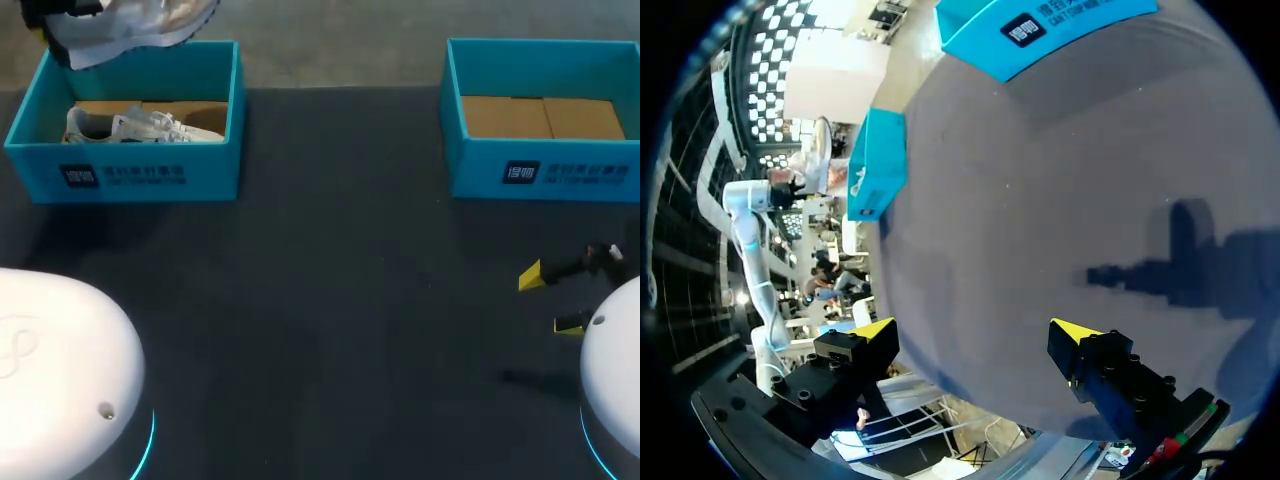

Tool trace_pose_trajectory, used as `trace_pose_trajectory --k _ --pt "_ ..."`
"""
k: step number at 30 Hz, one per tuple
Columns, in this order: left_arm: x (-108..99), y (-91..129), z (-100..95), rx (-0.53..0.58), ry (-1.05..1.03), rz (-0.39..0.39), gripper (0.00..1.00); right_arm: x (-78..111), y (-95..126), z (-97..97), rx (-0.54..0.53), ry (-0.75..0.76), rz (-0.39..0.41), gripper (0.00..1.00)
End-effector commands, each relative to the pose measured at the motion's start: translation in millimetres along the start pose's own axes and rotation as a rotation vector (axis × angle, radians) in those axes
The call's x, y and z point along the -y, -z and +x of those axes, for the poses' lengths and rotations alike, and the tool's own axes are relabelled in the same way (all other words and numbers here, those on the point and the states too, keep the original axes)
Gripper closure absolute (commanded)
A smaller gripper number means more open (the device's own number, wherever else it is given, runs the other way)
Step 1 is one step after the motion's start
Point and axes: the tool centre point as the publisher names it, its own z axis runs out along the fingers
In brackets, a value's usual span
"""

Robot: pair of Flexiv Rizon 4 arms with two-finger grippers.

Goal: Take the shoe out of the shoebox, open the shoe tongue, remove and reinsert the insole, then place the shoe into the shoebox

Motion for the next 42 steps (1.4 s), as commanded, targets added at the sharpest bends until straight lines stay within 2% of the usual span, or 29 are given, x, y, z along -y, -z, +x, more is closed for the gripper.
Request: trace_pose_trajectory --k 1,6,11,20,31,42 --pt "-0.3 -12.7 17.8 0.138 -0.193 -0.083 1.00 1.7 -0.3 0.3 0.004 -0.001 -0.002 0.00" --pt "0.3 -23.3 28.9 0.196 -0.302 -0.131 1.00 1.7 -0.3 0.3 0.004 -0.001 -0.002 0.00" --pt "3.4 -29.2 32.7 0.206 -0.360 -0.171 1.00 1.7 -0.3 0.3 0.004 -0.001 -0.002 0.00" --pt "-0.4 -42.4 32.3 0.178 -0.406 -0.156 1.00 1.7 -0.3 0.3 0.004 -0.001 -0.002 0.00" --pt "-17.5 -58.6 23.9 0.121 -0.453 -0.095 1.00 1.7 -0.3 0.3 0.004 -0.001 -0.002 0.00" --pt "-18.3 -73.0 21.5 0.099 -0.484 -0.089 1.00 1.7 -0.3 0.3 0.004 -0.001 -0.002 0.00"
